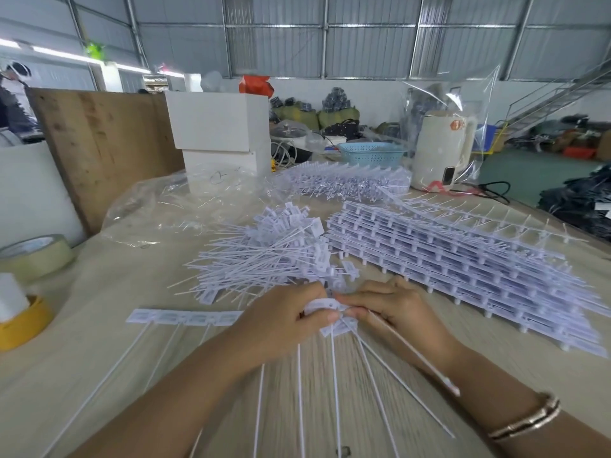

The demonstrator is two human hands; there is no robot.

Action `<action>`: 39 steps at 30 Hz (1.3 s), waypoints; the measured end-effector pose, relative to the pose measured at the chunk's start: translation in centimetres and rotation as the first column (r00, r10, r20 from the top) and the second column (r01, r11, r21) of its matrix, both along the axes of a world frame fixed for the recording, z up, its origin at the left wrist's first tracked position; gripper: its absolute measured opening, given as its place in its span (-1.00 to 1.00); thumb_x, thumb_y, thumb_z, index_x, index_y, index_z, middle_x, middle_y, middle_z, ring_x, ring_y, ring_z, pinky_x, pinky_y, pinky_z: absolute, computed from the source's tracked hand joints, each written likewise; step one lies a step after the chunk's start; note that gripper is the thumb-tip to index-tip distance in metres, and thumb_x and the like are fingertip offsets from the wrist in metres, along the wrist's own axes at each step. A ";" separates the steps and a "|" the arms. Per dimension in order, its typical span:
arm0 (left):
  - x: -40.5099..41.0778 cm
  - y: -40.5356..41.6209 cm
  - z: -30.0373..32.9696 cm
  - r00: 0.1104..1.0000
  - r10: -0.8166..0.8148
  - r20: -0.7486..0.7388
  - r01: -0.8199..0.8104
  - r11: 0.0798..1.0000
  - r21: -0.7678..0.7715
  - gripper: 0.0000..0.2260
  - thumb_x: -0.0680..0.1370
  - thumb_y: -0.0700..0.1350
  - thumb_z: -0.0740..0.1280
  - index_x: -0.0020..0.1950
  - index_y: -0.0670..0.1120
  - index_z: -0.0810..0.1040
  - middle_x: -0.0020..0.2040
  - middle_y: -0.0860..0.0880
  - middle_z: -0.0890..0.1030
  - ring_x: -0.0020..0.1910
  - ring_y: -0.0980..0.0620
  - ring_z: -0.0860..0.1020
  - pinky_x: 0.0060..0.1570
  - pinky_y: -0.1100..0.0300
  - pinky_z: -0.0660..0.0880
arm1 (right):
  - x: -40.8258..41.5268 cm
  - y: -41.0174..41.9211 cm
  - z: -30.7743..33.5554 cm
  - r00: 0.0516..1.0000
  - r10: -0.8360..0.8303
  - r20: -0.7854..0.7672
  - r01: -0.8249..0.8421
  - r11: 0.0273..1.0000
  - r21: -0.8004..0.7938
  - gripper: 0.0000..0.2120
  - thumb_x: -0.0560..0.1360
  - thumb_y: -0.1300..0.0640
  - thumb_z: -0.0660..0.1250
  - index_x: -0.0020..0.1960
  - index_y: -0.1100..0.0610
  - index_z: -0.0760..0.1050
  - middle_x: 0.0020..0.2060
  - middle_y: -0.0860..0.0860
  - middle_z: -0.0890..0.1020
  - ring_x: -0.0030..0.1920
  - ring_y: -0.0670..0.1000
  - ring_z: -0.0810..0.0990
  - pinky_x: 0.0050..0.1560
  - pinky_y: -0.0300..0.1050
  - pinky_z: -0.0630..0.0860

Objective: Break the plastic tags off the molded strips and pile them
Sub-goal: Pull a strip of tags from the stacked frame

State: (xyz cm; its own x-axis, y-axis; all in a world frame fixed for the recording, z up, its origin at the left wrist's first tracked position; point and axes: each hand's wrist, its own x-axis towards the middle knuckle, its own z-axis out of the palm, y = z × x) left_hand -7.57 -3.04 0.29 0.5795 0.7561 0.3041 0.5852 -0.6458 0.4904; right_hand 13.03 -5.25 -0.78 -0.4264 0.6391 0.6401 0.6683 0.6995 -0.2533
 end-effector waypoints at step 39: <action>0.2 -0.2 -0.5 0.992 0.128 -0.011 -0.128 0.992 -0.001 -0.83 0.57 -0.19 0.16 0.10 0.03 0.41 -0.28 0.18 0.41 -0.42 0.29 0.39 -0.45 0.32 0.20 | 1.3 0.7 -0.3 0.989 -0.063 0.136 0.075 0.994 -0.082 -0.50 0.39 0.23 0.12 0.30 0.05 0.49 -0.11 -0.03 0.52 -0.10 -0.07 0.47 -0.09 -0.03 0.41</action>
